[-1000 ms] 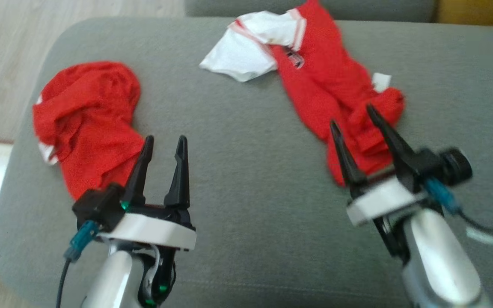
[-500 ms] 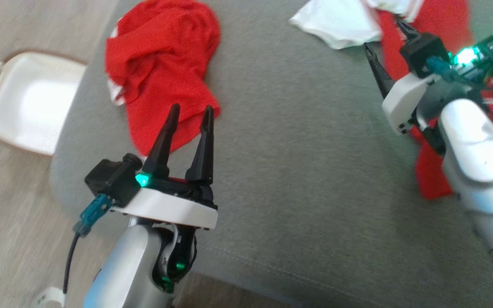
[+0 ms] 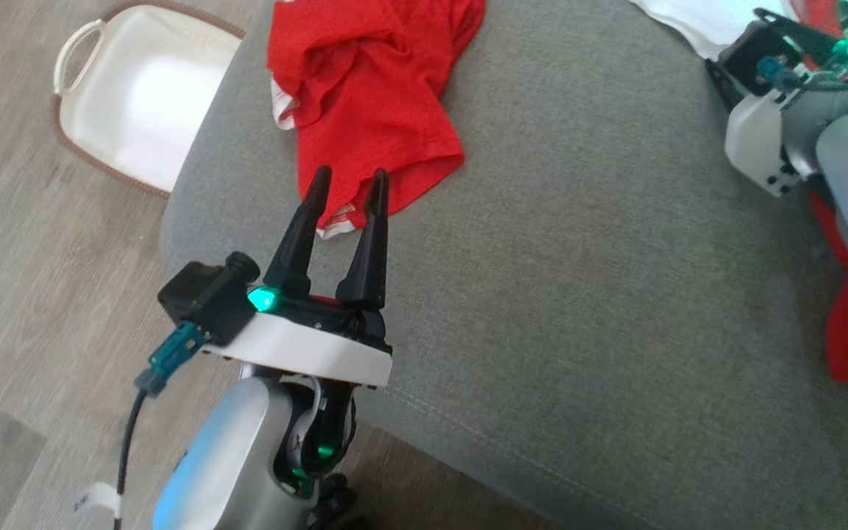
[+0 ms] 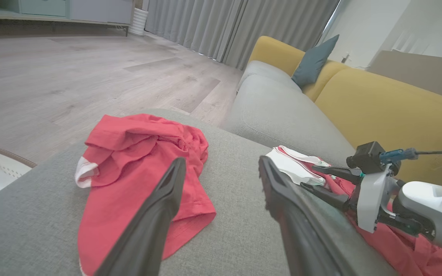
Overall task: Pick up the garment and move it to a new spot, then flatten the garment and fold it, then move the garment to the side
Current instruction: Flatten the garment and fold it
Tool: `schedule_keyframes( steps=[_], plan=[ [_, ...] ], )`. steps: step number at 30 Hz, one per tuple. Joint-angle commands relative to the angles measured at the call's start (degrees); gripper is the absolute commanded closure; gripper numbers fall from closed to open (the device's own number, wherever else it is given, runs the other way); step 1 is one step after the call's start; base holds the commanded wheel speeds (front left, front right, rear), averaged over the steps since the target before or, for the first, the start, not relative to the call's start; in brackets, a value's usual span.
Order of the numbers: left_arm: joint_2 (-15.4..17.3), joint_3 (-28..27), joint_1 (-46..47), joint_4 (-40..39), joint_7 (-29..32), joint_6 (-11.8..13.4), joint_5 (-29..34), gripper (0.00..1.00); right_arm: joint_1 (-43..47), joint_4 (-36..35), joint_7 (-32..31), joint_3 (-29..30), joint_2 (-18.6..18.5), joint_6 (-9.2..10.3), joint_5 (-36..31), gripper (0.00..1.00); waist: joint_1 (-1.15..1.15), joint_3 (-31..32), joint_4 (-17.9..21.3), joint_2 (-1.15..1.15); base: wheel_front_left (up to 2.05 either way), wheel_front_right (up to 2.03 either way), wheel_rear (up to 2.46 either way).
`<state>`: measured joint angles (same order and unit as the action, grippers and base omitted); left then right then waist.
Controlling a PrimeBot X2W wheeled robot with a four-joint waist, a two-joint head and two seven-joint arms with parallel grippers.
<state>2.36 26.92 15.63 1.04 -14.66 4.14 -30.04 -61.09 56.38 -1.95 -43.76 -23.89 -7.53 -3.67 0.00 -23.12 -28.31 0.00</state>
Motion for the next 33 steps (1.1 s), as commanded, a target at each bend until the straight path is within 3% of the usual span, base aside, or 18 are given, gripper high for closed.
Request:
schedule_keyframes(
  steps=[1,3,4,5,14,20,27,33],
  plan=[
    [0.52,-1.88,1.86,-2.32,-0.34,0.45,-0.55,0.0,-1.59,0.8,0.92,-0.86,0.14,0.04,-0.18,0.0,0.0,-0.78,-0.89,0.0,0.0,0.0,0.0],
    [0.52,-1.91,1.87,-2.32,-0.34,0.51,-0.61,0.0,-1.91,1.83,1.01,-0.92,0.4,0.04,0.22,0.05,0.0,-0.88,-1.03,0.0,0.0,0.0,0.0],
    [0.52,-1.96,1.88,-2.31,-0.34,0.56,-0.66,0.0,-2.27,2.72,1.2,-0.94,0.62,0.04,0.54,0.9,0.0,-0.97,-1.14,0.0,0.0,0.0,0.0],
    [0.52,-2.03,1.9,-2.3,-0.34,0.58,-0.7,0.0,-2.49,3.51,1.57,-0.8,0.94,0.04,1.11,1.0,0.0,-1.04,-1.2,0.0,0.0,0.0,0.0],
    [0.52,-3.71,1.35,-1.43,-0.34,0.72,0.83,0.0,1.12,4.33,9.81,-1.77,8.68,0.04,11.23,1.0,0.0,1.87,2.28,0.0,0.0,0.0,0.0],
    [0.52,-4.9,0.49,-0.37,-0.34,0.2,3.06,0.0,8.06,-1.22,13.26,-11.55,12.77,0.04,19.7,1.0,0.0,6.31,7.33,0.0,0.0,0.0,0.0],
    [0.52,-6.08,-1.67,0.6,-0.34,-0.23,4.88,0.0,13.57,-13.37,12.06,-23.53,10.49,0.04,30.3,1.0,0.0,11.31,11.68,0.0,0.0,0.0,0.0],
    [0.52,-6.92,-4.44,0.85,-0.34,-0.59,6.13,0.0,17.33,-24.0,8.71,-27.47,6.55,0.04,35.66,1.0,0.0,14.62,15.43,0.0,0.0,0.0,0.0]
  ],
)
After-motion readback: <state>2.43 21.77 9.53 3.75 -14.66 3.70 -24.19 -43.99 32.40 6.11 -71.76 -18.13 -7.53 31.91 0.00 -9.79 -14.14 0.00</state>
